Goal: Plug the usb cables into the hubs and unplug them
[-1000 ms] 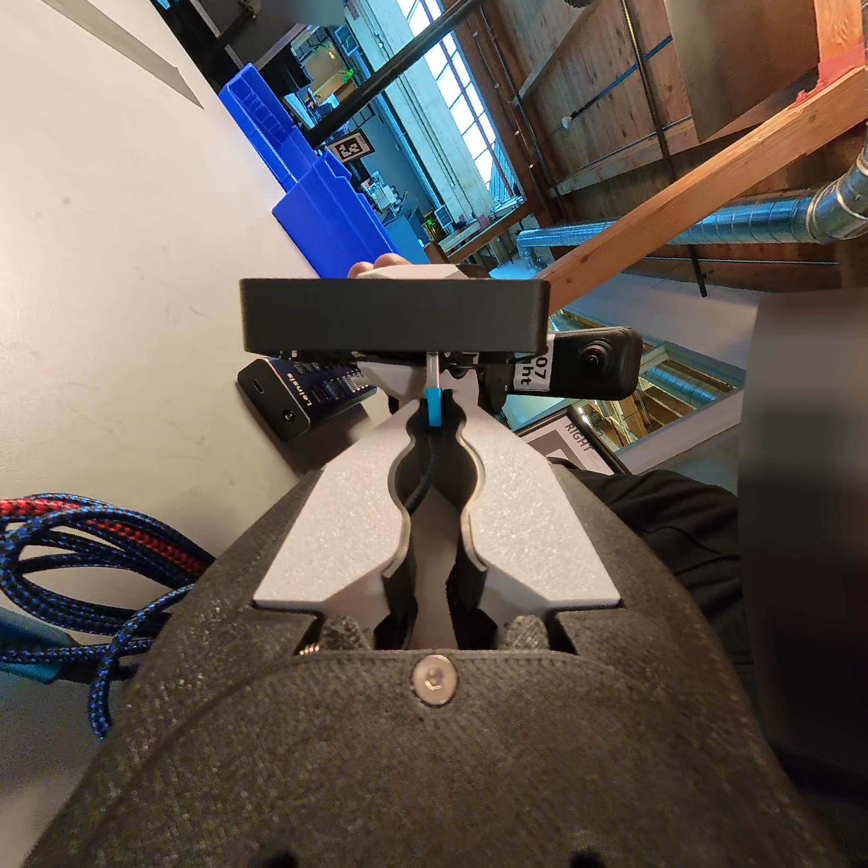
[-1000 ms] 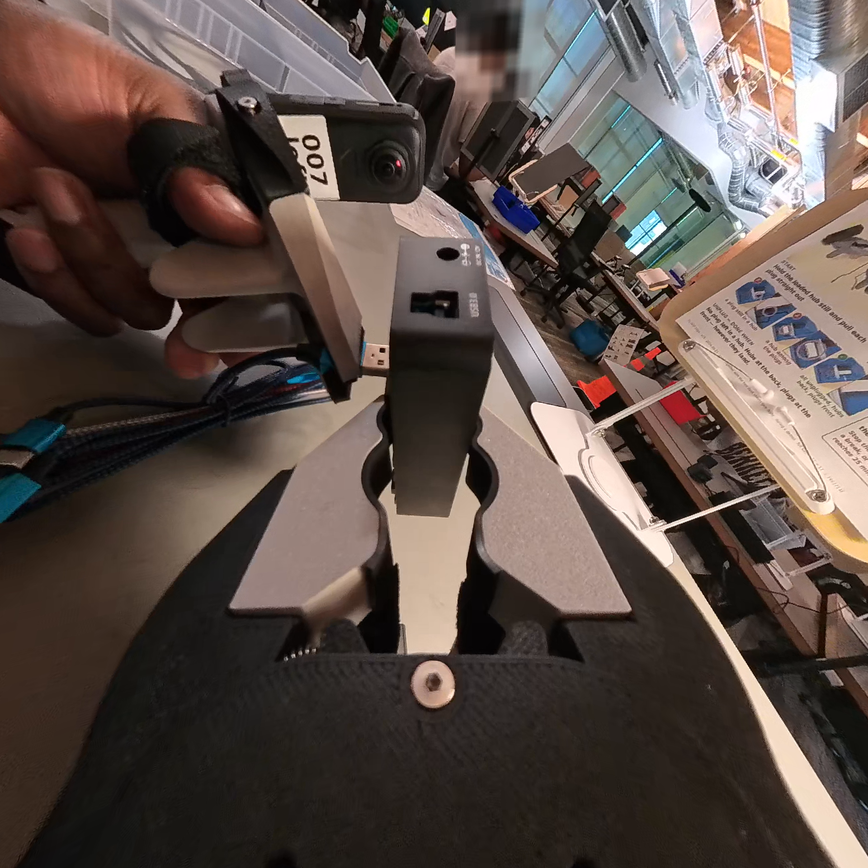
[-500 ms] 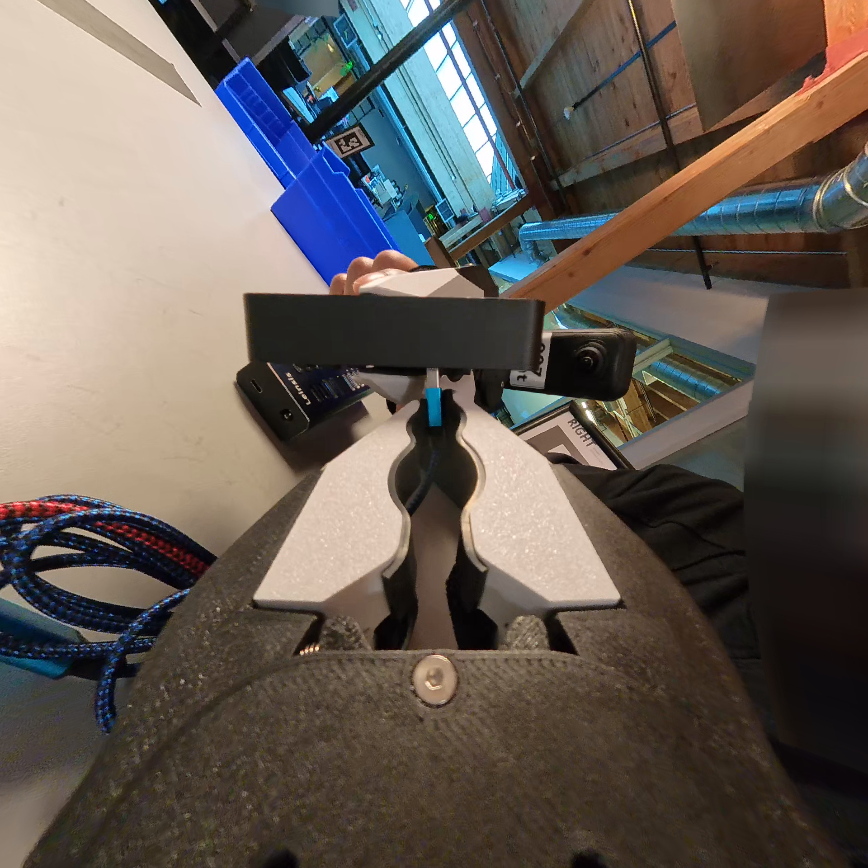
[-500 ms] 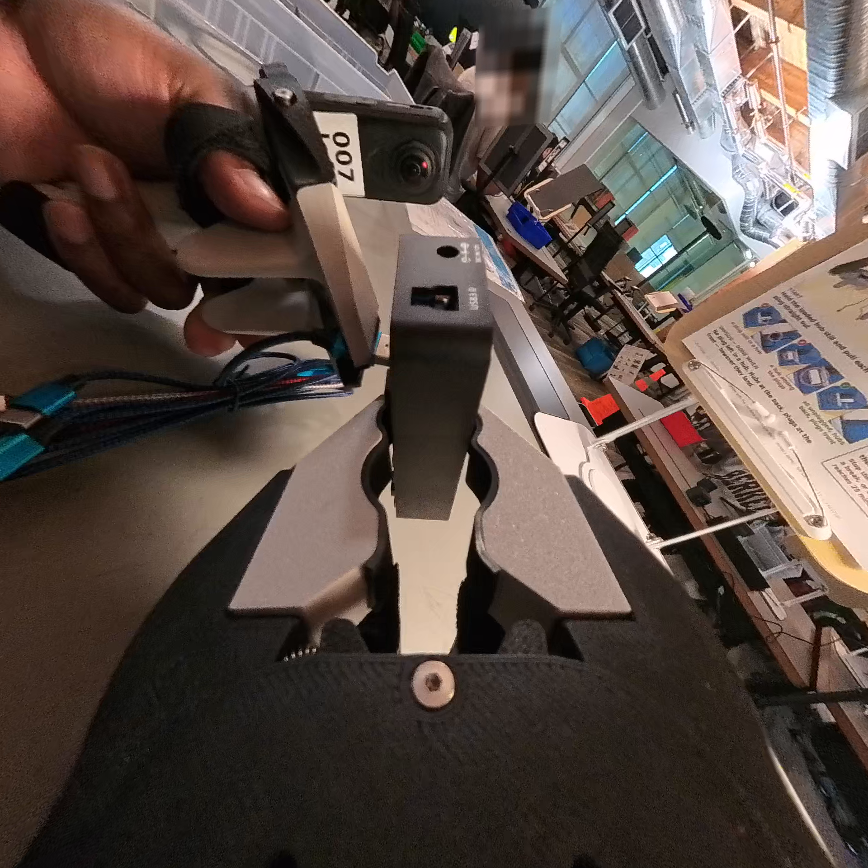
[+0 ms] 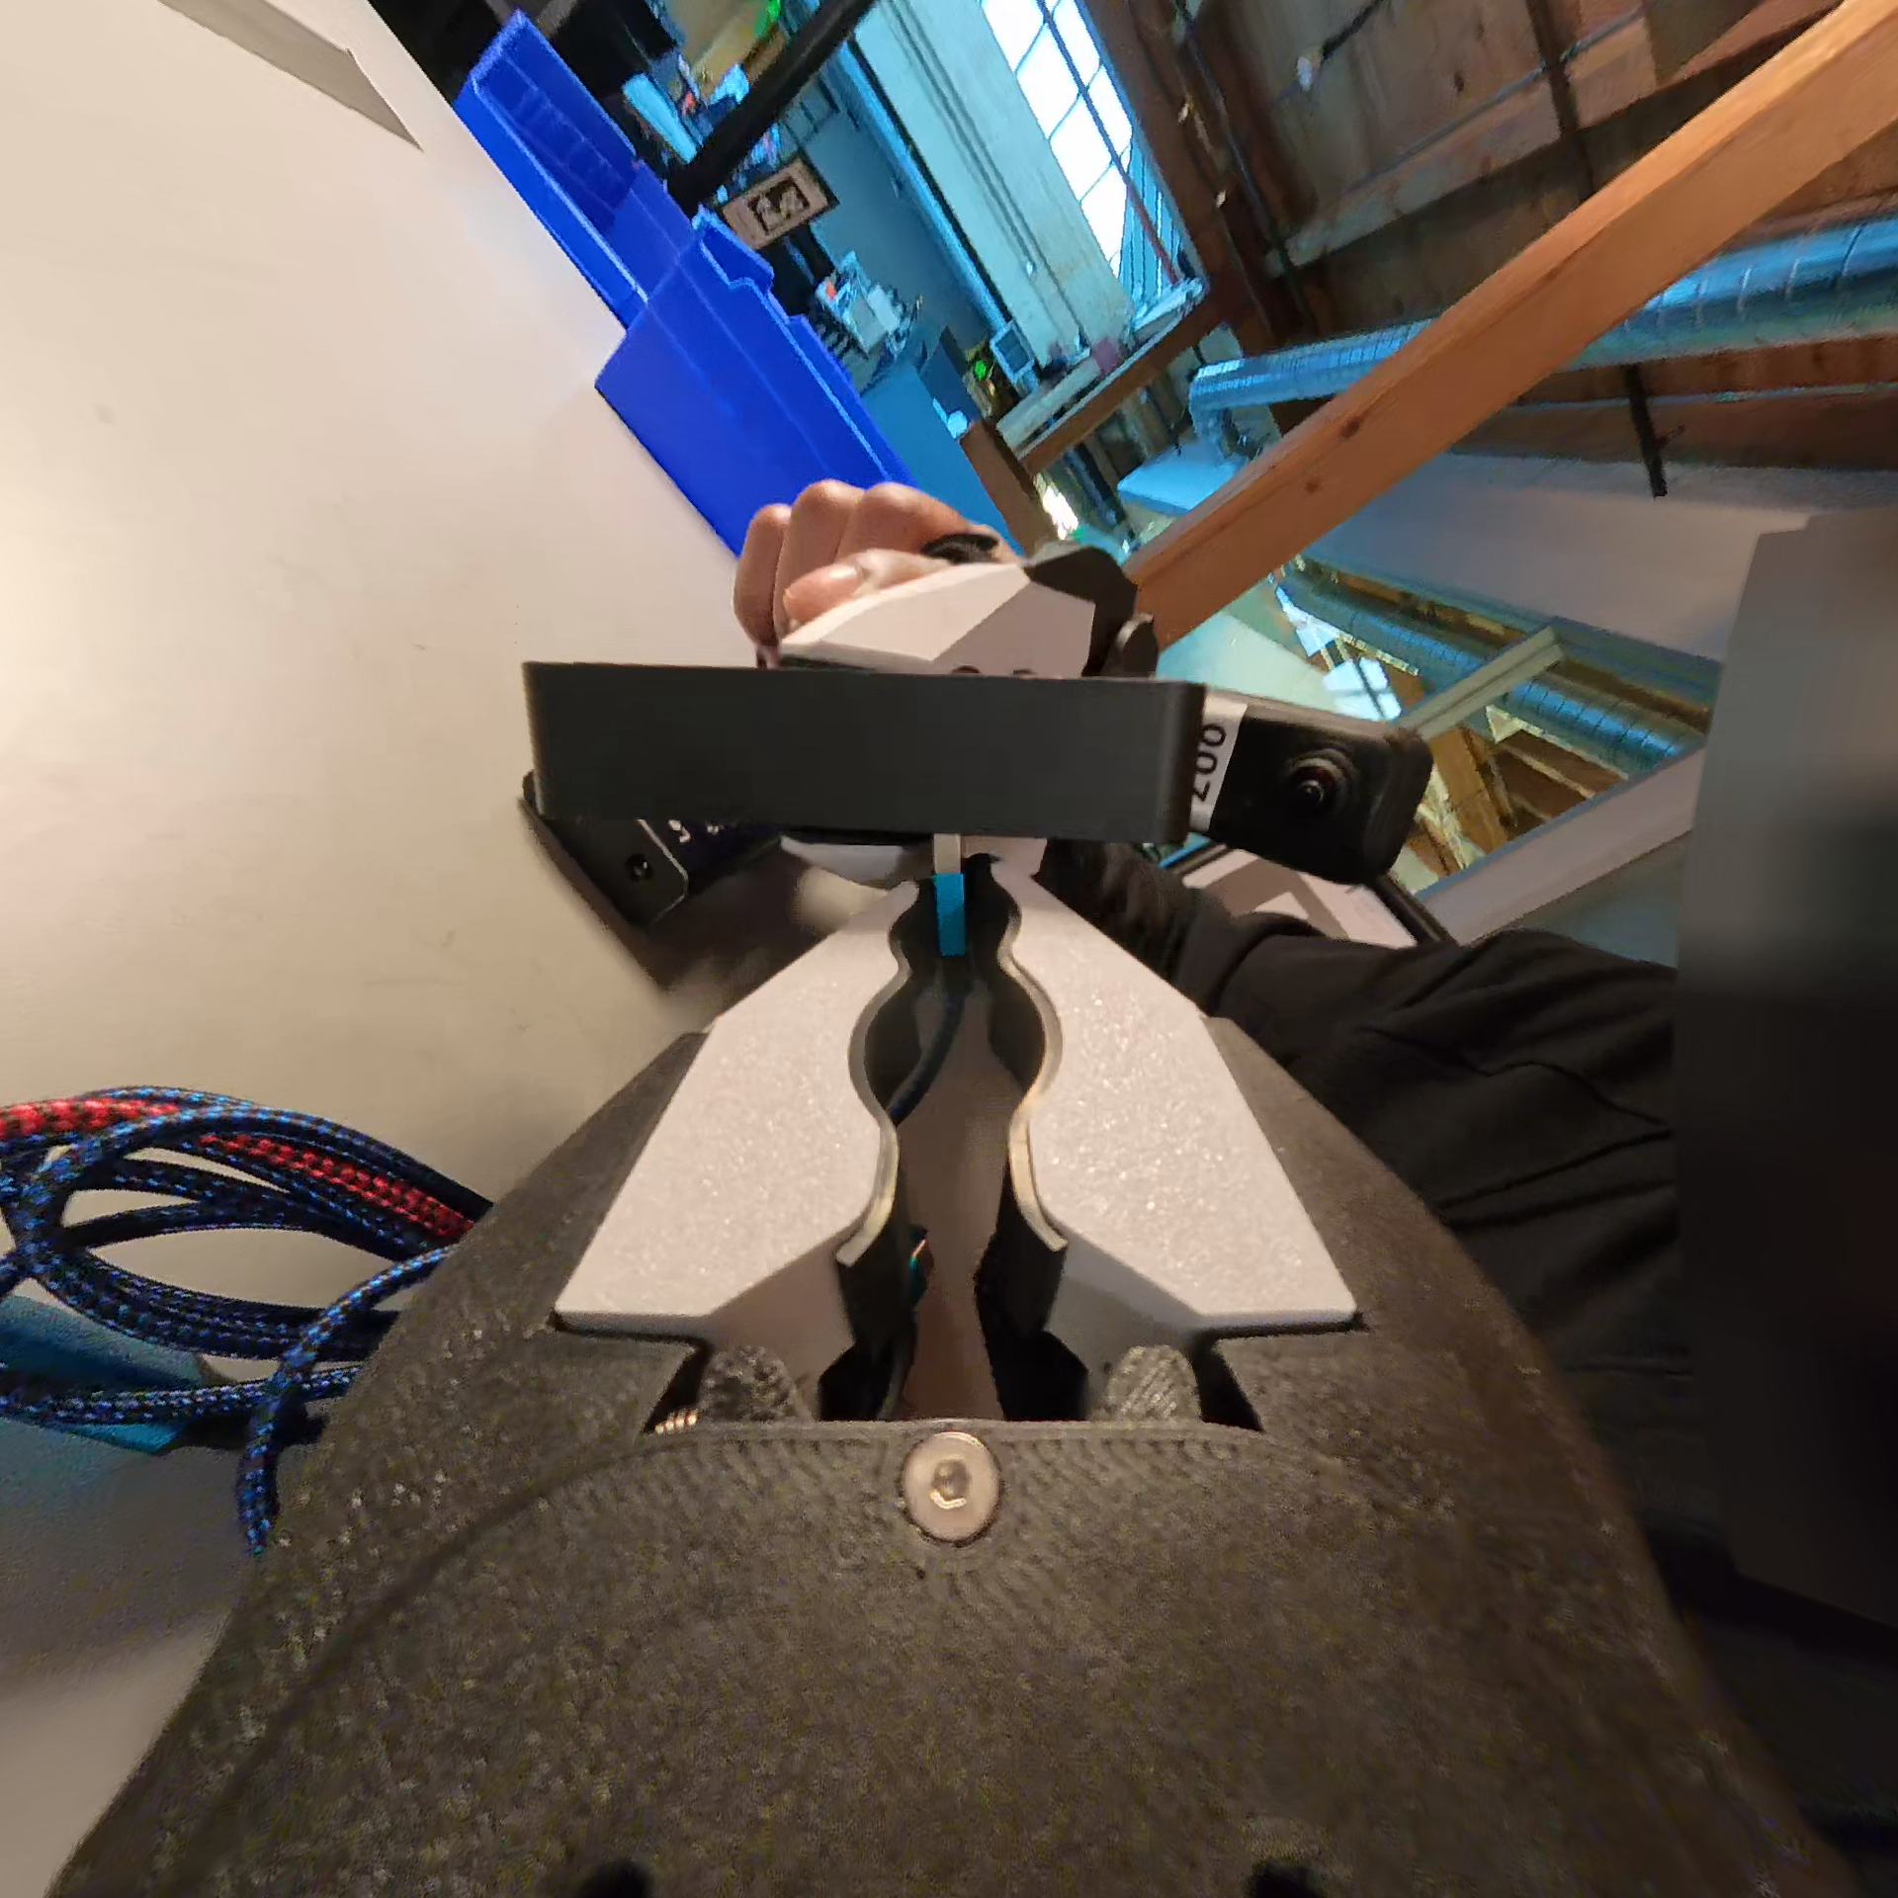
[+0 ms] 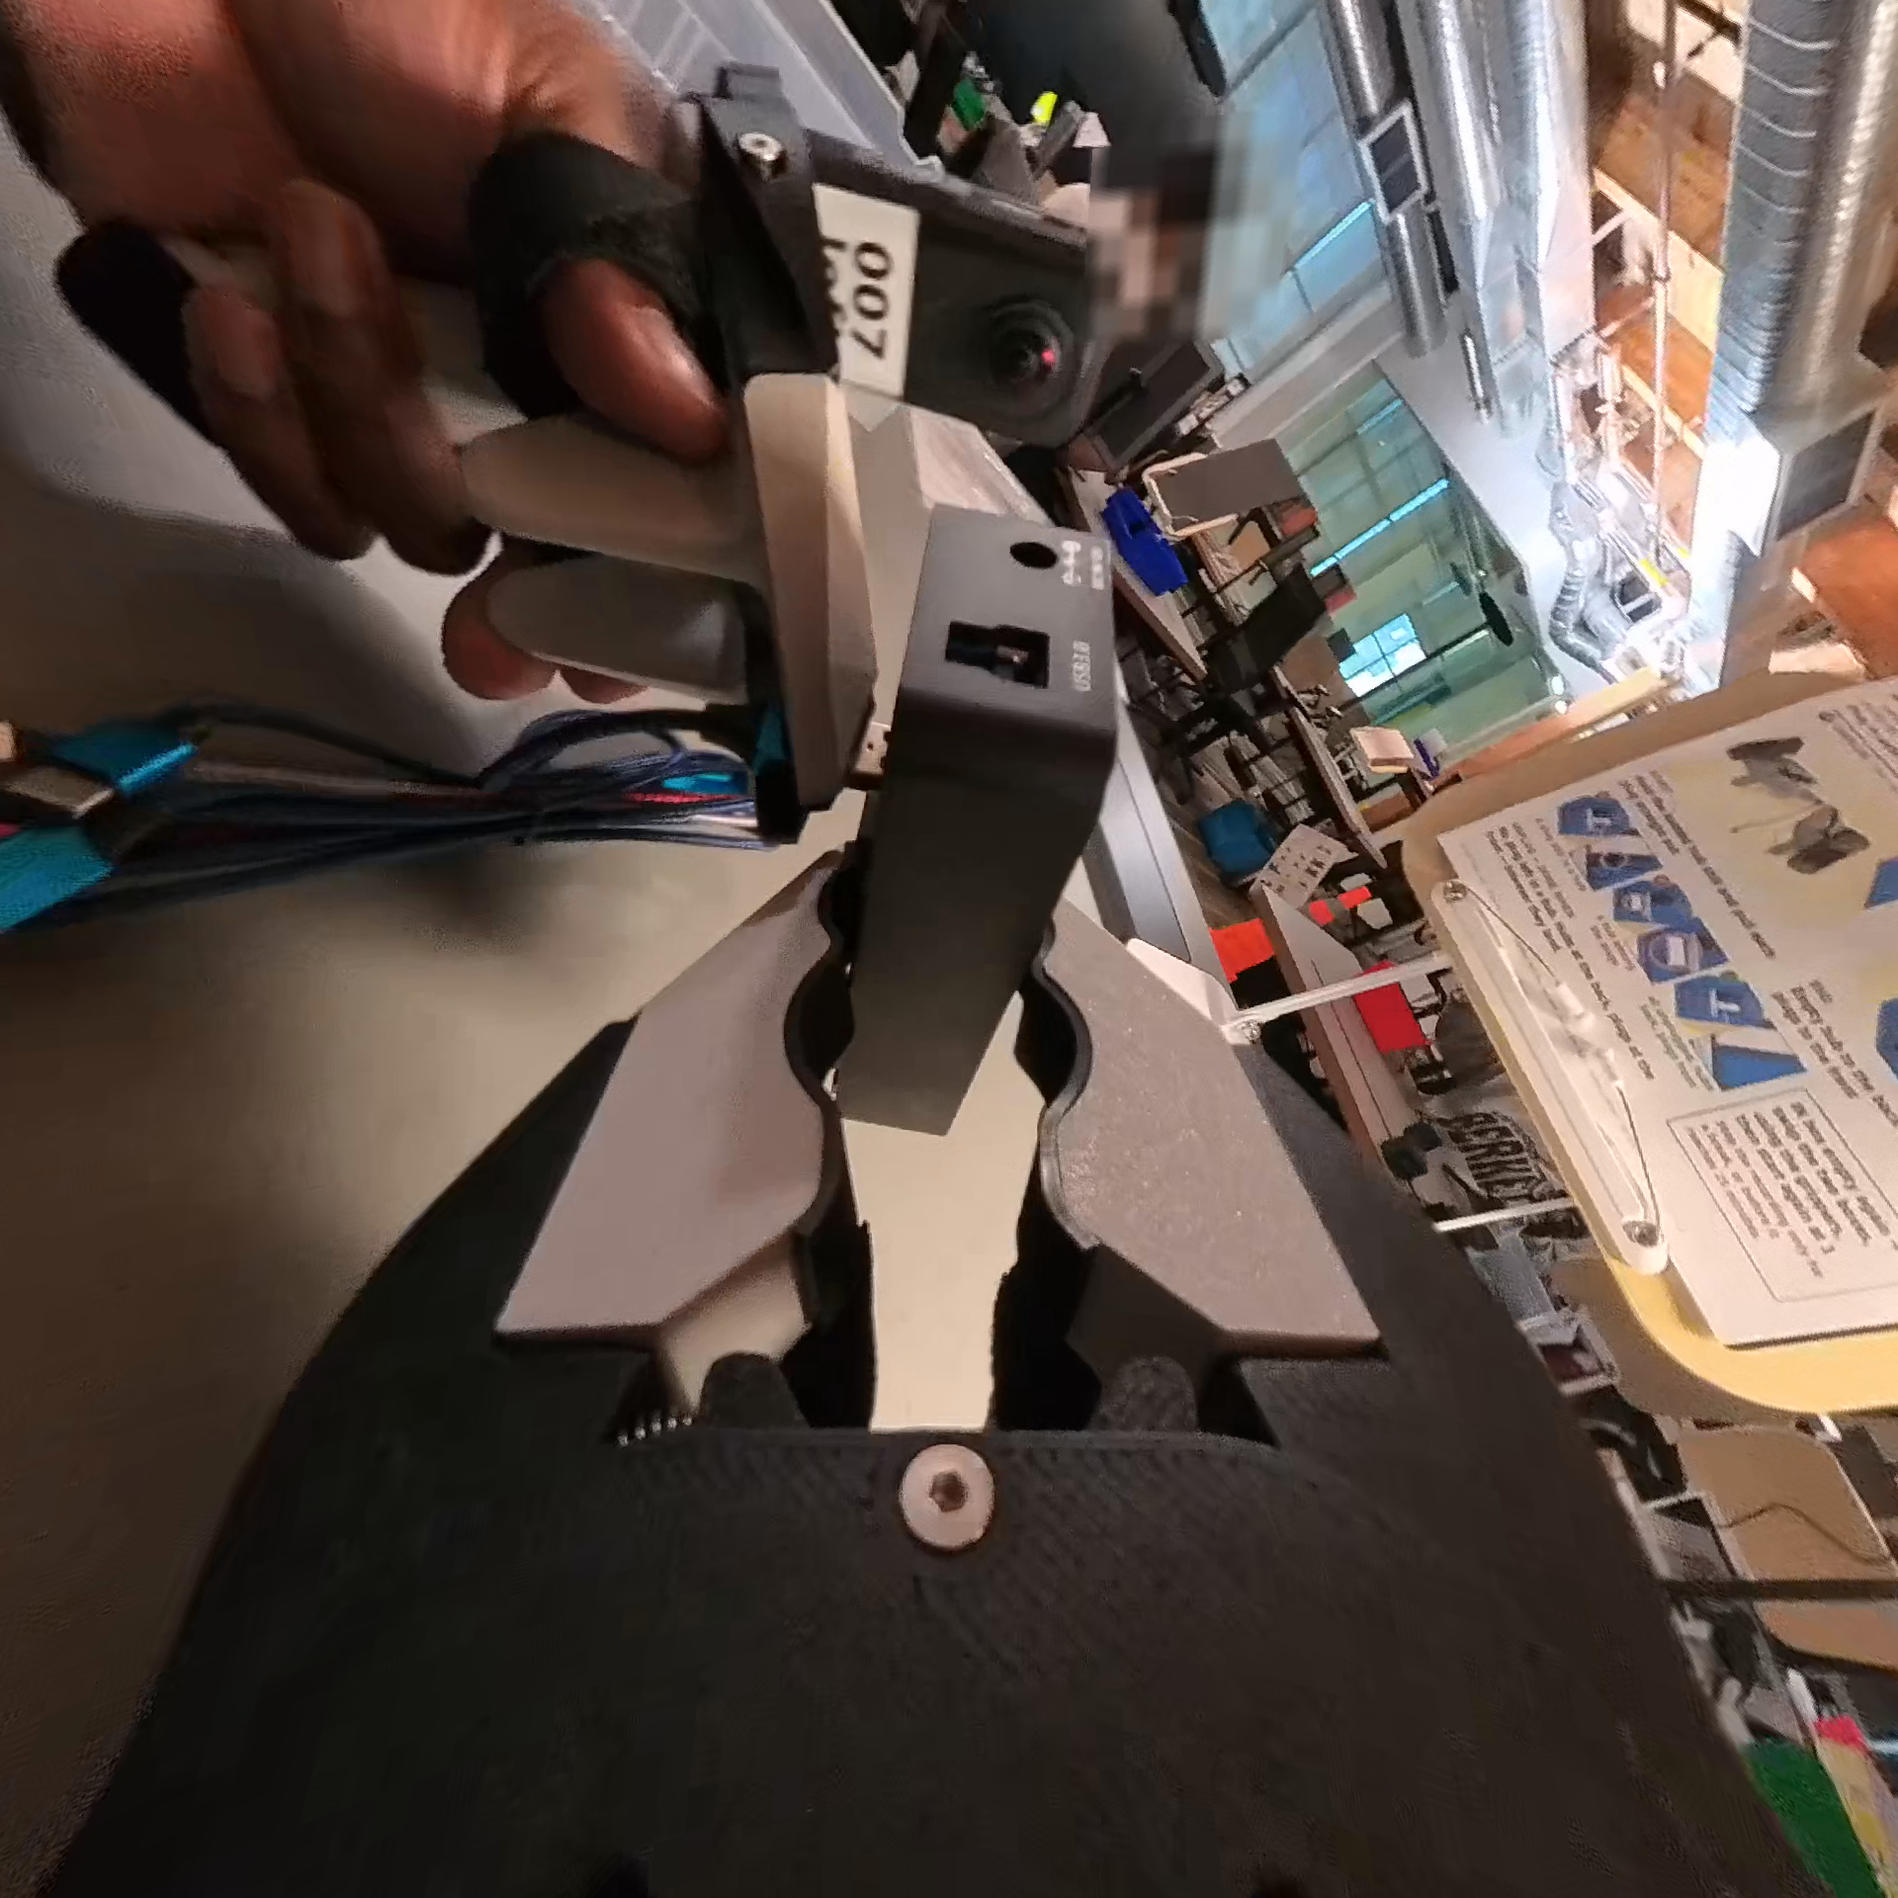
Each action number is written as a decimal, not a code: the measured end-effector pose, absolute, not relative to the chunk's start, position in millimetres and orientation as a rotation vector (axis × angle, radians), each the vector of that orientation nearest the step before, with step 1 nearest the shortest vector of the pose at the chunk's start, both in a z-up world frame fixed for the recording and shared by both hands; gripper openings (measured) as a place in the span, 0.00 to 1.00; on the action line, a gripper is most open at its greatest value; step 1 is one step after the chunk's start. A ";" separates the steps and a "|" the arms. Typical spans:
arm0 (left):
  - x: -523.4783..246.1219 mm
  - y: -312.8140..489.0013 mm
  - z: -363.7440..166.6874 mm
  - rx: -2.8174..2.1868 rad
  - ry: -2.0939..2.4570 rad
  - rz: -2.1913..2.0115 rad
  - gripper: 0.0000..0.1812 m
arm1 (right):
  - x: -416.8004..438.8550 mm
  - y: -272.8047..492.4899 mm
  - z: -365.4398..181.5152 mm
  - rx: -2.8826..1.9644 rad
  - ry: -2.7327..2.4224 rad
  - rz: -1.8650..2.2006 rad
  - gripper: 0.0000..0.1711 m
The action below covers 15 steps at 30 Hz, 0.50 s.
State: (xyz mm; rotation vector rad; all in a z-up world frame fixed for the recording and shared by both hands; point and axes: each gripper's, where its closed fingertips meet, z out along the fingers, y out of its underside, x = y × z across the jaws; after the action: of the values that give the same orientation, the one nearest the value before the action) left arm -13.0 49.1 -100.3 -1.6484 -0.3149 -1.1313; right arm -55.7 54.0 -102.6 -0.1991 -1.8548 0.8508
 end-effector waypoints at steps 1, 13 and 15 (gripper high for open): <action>-11.3 49.0 -102.6 -1.668 -0.305 -1.128 0.04 | -54.3 53.4 -105.3 -0.192 -1.873 0.848 0.16; -9.1 47.7 -105.1 -1.739 -0.182 -1.067 0.18 | -64.4 60.6 -94.5 -0.362 -1.808 0.929 0.16; -7.4 49.2 -107.1 -1.746 -0.177 -1.059 0.17 | -65.4 63.7 -94.1 -0.365 -1.798 0.910 0.16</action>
State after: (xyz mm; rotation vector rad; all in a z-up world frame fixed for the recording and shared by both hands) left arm -7.4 49.2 -107.1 -1.7458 -0.1767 -1.0592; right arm -65.4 63.7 -94.1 -0.3654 -1.7976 0.9100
